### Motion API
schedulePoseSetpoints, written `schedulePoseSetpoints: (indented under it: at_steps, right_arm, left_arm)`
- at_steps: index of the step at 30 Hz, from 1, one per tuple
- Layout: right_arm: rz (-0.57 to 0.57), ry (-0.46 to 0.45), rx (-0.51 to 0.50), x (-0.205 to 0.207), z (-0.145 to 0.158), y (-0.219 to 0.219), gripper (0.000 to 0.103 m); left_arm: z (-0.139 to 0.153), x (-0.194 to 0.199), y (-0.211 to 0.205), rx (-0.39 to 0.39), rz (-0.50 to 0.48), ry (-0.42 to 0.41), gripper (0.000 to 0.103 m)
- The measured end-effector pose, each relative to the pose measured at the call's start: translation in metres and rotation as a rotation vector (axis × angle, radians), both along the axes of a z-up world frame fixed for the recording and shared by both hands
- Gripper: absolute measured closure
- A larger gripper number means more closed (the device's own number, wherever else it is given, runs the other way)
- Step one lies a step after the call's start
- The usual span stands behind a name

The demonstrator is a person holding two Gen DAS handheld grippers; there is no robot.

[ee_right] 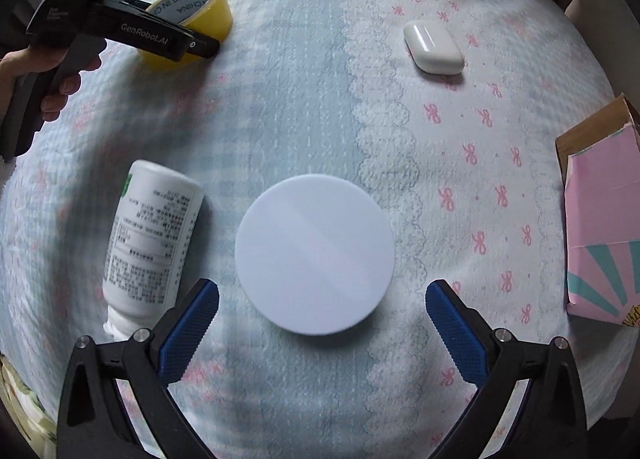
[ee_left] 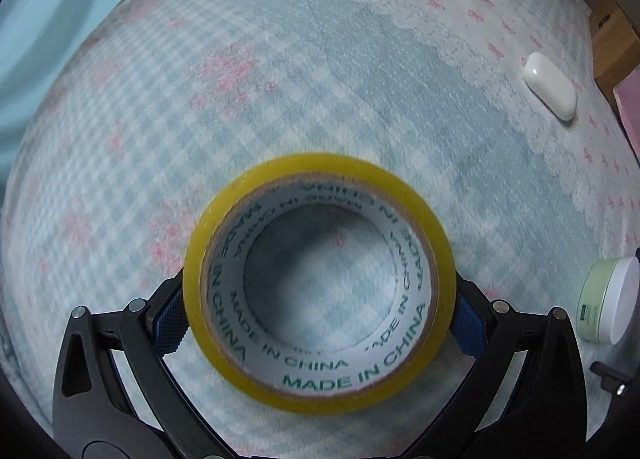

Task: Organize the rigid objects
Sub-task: 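Grasp the yellow tape roll with the left tool while the right tool grasps the white round jar, then carry the tape roll and white jar into the pink box and open both tools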

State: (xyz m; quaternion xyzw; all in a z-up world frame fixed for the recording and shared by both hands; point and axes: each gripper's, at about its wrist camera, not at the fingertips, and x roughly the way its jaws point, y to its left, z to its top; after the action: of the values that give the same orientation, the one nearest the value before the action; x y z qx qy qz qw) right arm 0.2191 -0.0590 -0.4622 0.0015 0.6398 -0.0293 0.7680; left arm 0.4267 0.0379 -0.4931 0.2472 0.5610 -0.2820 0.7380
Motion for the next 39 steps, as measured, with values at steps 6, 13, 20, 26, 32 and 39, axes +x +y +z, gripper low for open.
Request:
schedulePoseSetpoints:
  at_steps: [6,13,20,26,32,39]
  right_arm:
    - [0.016,0.022,-0.007,0.02,-0.008,0.008,0.016]
    - [-0.01,0.043,0.013,0.033,-0.016,0.005,0.037]
    - [-0.013,0.046,0.024,0.031,-0.014,0.002,0.037]
    - [-0.022,0.031,0.03,0.024,0.002,-0.004,0.037]
    - [-0.04,-0.01,0.033,0.012,0.03,-0.009,0.037]
    - [-0.068,-0.091,0.032,-0.009,0.086,-0.019,0.037]
  left_arm:
    - [-0.003,0.011,-0.009,-0.007,-0.007,0.012,0.004]
    - [-0.003,0.029,-0.01,-0.01,0.003,0.011,0.007]
    - [0.005,0.018,-0.006,-0.012,0.007,-0.011,0.007]
    - [0.027,0.01,-0.001,-0.023,0.029,-0.027,0.007]
    - [0.067,-0.005,0.003,-0.051,0.04,-0.059,0.007]
    - [0.132,-0.043,0.009,-0.116,0.068,-0.073,0.007]
